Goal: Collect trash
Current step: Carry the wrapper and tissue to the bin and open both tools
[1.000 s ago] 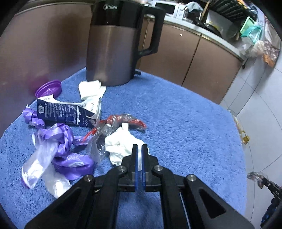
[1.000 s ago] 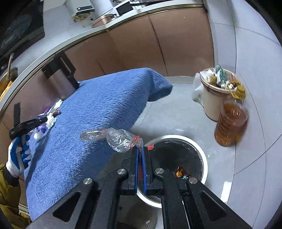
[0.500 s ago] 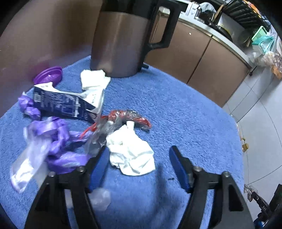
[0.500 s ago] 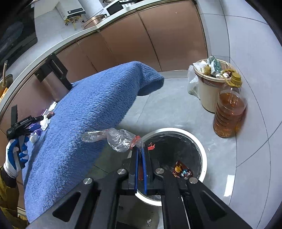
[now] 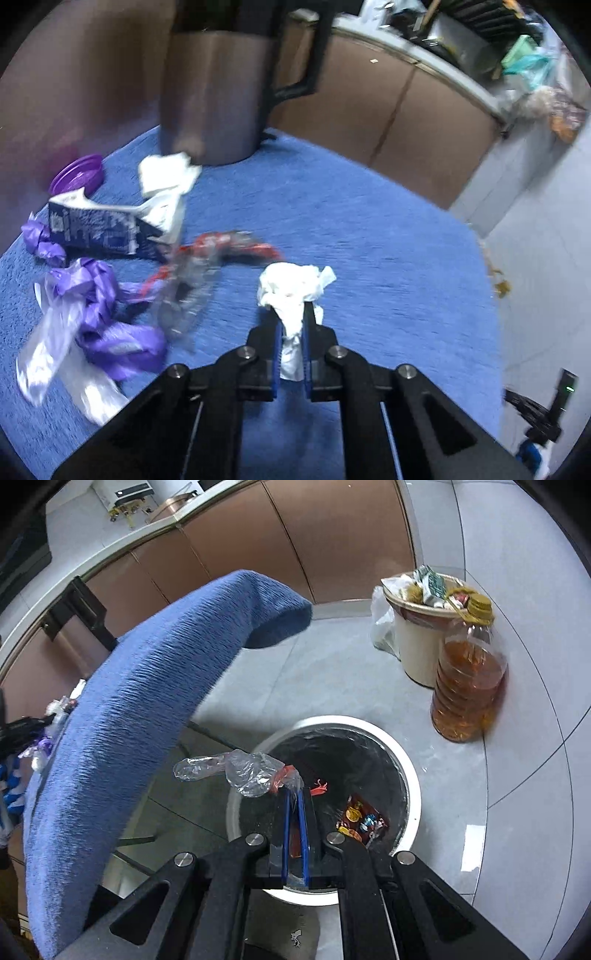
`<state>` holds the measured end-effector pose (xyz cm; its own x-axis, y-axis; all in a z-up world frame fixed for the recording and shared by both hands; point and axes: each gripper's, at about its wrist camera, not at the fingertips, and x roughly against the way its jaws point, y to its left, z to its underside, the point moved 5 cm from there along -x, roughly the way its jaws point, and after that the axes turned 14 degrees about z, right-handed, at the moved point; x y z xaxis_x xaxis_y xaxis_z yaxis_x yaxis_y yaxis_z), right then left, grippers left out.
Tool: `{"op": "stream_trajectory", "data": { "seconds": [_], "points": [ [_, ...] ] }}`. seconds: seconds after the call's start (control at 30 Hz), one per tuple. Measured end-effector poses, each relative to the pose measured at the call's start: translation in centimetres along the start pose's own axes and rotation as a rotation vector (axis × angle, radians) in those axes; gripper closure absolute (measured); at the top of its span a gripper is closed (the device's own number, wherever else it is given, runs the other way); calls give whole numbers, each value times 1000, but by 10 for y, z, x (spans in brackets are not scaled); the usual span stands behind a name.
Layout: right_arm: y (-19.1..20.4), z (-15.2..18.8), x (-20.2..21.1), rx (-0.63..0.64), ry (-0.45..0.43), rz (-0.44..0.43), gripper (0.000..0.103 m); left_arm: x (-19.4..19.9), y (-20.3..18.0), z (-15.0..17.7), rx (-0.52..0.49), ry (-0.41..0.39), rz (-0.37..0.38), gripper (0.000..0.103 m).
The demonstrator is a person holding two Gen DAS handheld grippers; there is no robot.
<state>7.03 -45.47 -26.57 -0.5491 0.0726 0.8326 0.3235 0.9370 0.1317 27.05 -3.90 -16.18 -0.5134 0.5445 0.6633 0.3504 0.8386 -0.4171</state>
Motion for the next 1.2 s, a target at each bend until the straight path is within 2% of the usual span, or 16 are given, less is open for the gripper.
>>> {"op": "stream_trajectory", "data": {
  "seconds": [0.13, 0.27, 0.3, 0.37, 0.4, 0.5, 0.53, 0.6, 0.67, 0.73, 0.83, 1.0, 1.07, 1.17, 1.2],
  "points": [
    [-9, 2, -11, -14, 22, 39, 95, 4, -55, 5, -68, 21, 139, 95],
    [-15, 5, -25, -6, 51, 78, 95, -4, -126, 19, -150, 79, 300, 94],
    [-15, 5, -28, -3, 58, 81, 91, -7, -144, 25, -175, 98, 330, 94],
    [-17, 5, -33, -6, 64, 98, 65, -15, -180, 37, -219, 139, 385, 92],
    [-18, 5, -32, -11, 60, 99, 62, -22, -194, 42, -237, 159, 400, 91],
    [-21, 3, -24, -23, 42, 99, 62, -40, -231, 52, -291, 194, 427, 91],
    [-22, 3, -18, -23, 33, 107, 62, -46, -242, 55, -304, 205, 440, 88],
    [-25, 4, -7, -20, 13, 126, 61, -61, -260, 60, -329, 234, 457, 77],
    [-31, 5, 7, -31, -7, 137, 61, -75, -275, 66, -352, 253, 469, 61],
    [-39, 5, 21, -44, -26, 154, 60, -83, -285, 70, -357, 267, 475, 54],
    [-50, 6, 41, -66, -55, 170, 59, -84, -290, 70, -344, 269, 489, 54],
    [-56, 3, 77, -101, -115, 177, 50, -60, -288, 61, -359, 182, 483, 54],
    [-51, -2, 92, -107, -151, 167, 34, -38, -283, 56, -367, 124, 479, 54],
    [-32, -13, 122, -104, -230, 137, 14, -9, -281, 52, -403, 99, 479, 54],
    [-25, -18, 131, -99, -254, 124, 11, 1, -279, 51, -422, 87, 466, 54]
  ]
}}
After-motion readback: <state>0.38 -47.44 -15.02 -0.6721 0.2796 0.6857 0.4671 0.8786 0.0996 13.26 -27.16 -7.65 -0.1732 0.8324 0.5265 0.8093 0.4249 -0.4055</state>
